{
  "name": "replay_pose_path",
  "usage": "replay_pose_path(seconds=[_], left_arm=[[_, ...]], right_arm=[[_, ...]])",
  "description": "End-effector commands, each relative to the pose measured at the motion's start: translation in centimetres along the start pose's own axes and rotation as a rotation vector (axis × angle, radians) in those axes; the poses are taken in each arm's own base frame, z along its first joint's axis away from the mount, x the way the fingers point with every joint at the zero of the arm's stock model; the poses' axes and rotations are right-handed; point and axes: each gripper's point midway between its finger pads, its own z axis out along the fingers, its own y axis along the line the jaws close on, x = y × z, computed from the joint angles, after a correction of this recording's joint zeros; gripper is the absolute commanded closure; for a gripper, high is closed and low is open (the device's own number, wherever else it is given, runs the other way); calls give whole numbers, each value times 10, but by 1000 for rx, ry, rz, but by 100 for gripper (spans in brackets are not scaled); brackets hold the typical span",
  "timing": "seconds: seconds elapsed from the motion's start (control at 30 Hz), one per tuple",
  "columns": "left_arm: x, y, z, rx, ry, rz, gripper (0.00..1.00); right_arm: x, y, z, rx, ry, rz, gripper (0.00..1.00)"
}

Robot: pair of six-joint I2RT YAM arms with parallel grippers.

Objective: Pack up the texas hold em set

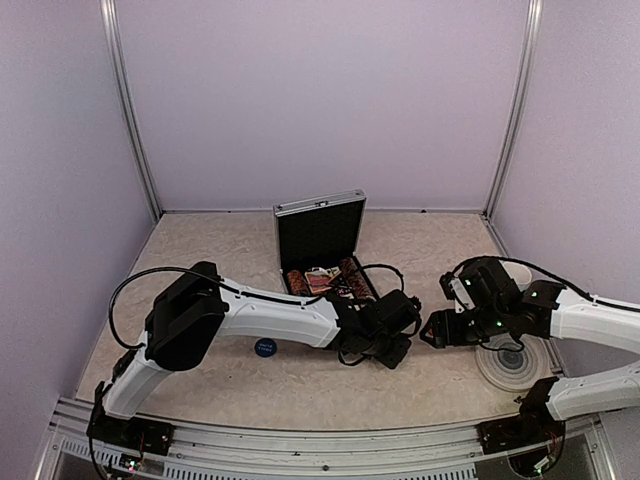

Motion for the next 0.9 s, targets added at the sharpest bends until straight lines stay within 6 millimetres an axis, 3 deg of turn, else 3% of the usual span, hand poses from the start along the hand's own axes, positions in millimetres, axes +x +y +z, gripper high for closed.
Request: replay_pose_path(seconds=[0.0,0.2,0.5,0.67,0.73,0.87], left_arm=[[82,-1,6,-7,253,53,60],[70,-6,-13,3,226,53,65],[58,-9,-45,16,182,38,66],[46,0,-48,-29,146,16,64],[46,10,-44,-52,157,-20,63],[47,17,-45,-3,148,-88,61]], right_arm=[[-8,9,-3,-22,-19,-14,33],[-9,9,-3,-22,-19,-13,33],[-8,10,-1,-29,-13,-16,34],[-8,14,2,-49,-7,-16,34],[-6,22,5,-86,10,-28,35],[3,39,17,-169,80,-46,49]])
